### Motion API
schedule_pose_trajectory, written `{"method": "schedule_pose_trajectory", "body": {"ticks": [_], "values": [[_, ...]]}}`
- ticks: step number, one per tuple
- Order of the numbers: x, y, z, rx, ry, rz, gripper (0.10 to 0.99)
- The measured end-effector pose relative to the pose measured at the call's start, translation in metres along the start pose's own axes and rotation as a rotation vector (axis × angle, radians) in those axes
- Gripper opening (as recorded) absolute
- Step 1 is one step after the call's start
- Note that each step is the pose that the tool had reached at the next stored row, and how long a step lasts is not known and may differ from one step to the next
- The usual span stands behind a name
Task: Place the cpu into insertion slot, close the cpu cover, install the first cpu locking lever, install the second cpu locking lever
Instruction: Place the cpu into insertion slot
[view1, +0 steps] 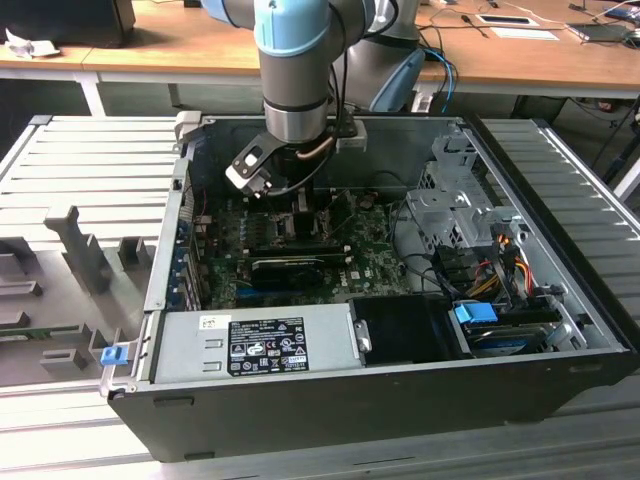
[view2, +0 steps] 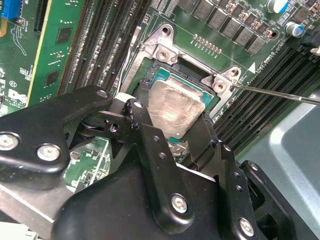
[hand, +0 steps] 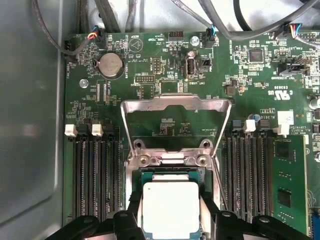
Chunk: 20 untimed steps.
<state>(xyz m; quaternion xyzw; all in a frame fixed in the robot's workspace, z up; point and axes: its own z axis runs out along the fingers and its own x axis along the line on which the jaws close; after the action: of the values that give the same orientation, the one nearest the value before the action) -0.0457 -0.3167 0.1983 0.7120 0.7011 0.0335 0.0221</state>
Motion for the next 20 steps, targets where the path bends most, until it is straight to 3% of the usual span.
{"method": "schedule_pose_trajectory", "body": {"ticks": [9,10,15,17,19,20], "values": [[-0.0010,0.0000,0.0014,0.000,0.0004,0.001,0.549],[-0.0011,-0.0001,0.0013,0.000,0.0000,0.001,0.616],[-0.0010,0.0004,-0.0045,0.000,0.0001,0.001,0.616],[-0.0010,0.0008,-0.0094,0.002,0.0001,0.001,0.596],[-0.0009,0.0011,-0.0139,0.004,0.0000,0.001,0.471],[-0.0008,0.0012,-0.0153,0.004,-0.0001,0.001,0.471]]}}
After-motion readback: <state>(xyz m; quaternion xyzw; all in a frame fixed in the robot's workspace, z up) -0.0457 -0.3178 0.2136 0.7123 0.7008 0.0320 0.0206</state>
